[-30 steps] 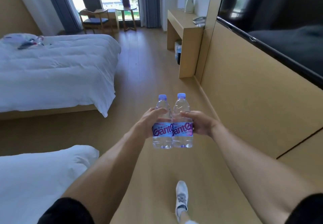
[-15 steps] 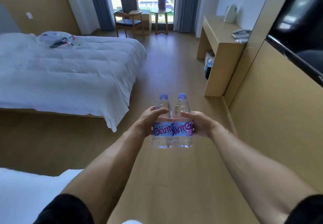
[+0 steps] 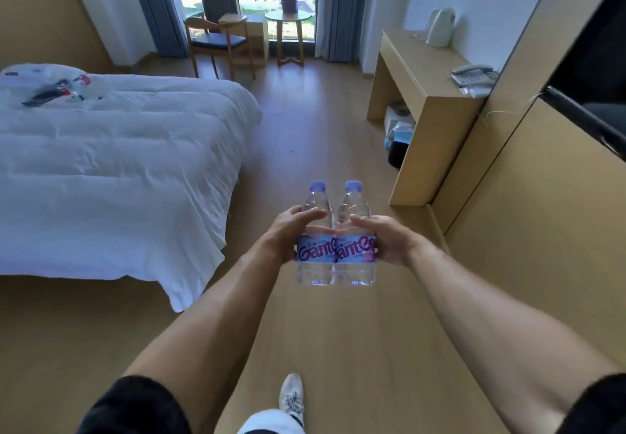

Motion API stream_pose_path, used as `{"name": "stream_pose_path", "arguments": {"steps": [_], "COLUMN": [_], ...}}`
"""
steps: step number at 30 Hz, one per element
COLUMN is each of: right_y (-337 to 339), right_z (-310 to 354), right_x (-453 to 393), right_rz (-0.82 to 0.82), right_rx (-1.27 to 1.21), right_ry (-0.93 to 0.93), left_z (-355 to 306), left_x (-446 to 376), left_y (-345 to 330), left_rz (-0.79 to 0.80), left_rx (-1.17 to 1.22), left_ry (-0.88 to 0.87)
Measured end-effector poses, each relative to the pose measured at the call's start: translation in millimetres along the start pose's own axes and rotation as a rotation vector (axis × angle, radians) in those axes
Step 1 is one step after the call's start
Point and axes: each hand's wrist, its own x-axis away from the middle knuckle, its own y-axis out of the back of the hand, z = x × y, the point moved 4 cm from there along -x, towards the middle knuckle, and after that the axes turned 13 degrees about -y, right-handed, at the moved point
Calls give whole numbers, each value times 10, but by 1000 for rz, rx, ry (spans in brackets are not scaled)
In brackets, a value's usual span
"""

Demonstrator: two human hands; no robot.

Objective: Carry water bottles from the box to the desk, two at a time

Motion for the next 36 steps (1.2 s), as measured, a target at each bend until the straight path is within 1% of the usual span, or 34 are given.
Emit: {"name": "stream_pose_path", "arguments": {"steps": [7, 14, 21, 27, 31, 36], "right_y": [251, 599, 1052, 1479, 1679, 1923], "right_z": [1099, 1939, 2769, 3822, 4523, 5144], "right_x": [-890, -1722, -2801, -3817, -4333, -4889], "right_rz": [-103, -132, -77, -28, 12, 21], "right_rx": [-54, -56, -22, 25, 63, 75], "right_ry": [0, -5, -17, -29, -34, -24], "left_z": [-594, -919, -1156, -1638, -1971, -2216], "left_x": [-1482, -2721, -4018, -5305, -6043, -6860], "left_y": [279, 392, 522, 636, 721, 793], "left_rz": [90, 125, 75, -44, -97, -98], "left_rx": [-11, -22, -13, -34, -7, 26], "left_ry": [11, 15, 42, 29, -4, -1]}}
